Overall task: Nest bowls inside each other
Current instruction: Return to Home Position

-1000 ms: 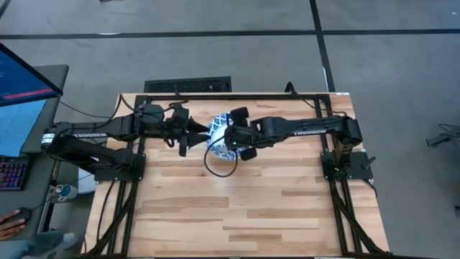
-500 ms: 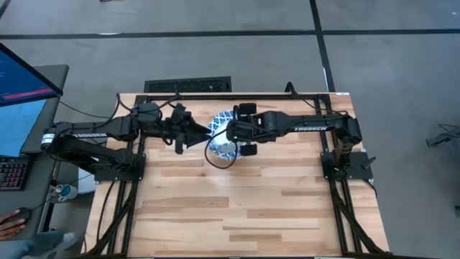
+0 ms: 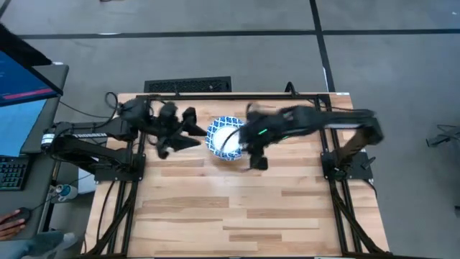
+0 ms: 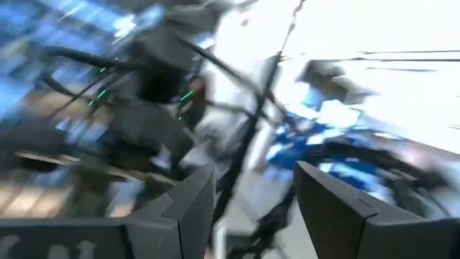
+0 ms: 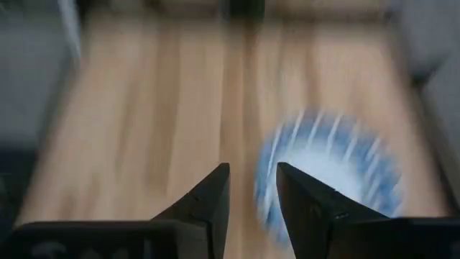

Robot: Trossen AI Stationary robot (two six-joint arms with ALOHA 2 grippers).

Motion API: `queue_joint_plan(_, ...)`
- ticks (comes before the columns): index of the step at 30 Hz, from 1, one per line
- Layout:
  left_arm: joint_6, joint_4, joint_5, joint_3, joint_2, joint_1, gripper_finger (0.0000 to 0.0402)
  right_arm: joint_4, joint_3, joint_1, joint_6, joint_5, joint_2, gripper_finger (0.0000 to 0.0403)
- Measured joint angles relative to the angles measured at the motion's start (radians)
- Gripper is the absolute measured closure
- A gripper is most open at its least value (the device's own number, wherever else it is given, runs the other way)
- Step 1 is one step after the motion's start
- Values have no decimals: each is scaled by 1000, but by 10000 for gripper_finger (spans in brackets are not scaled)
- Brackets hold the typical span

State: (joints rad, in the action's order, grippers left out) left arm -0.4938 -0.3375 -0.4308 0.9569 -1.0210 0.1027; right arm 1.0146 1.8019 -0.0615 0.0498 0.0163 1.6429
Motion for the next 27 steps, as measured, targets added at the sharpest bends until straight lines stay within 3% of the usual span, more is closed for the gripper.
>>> queue_joint_plan(4,-8,-202,-180,-2,81,64,221,-175,2,-8,-4,12,-221,264)
queue_joint_plan(8,81,-132,-230,-1,246,130,221,-238,7,-30,1,11,-434,264)
queue_joint_plan(11,204,-35,-160,-8,356,136,221,-182,7,-71,-2,11,-526,264)
queue_joint_plan(13,227,-9,-117,-40,428,135,221,-86,2,-109,-21,11,-558,264)
queue_joint_plan(15,228,-23,-95,-94,499,135,221,-107,-30,-140,-12,11,-581,265)
queue_joint_plan(20,213,-114,-27,-276,684,134,221,-299,-213,-194,41,11,-673,265)
queue_joint_plan(27,161,-452,93,-622,896,134,221,-747,-664,-191,104,10,-917,266)
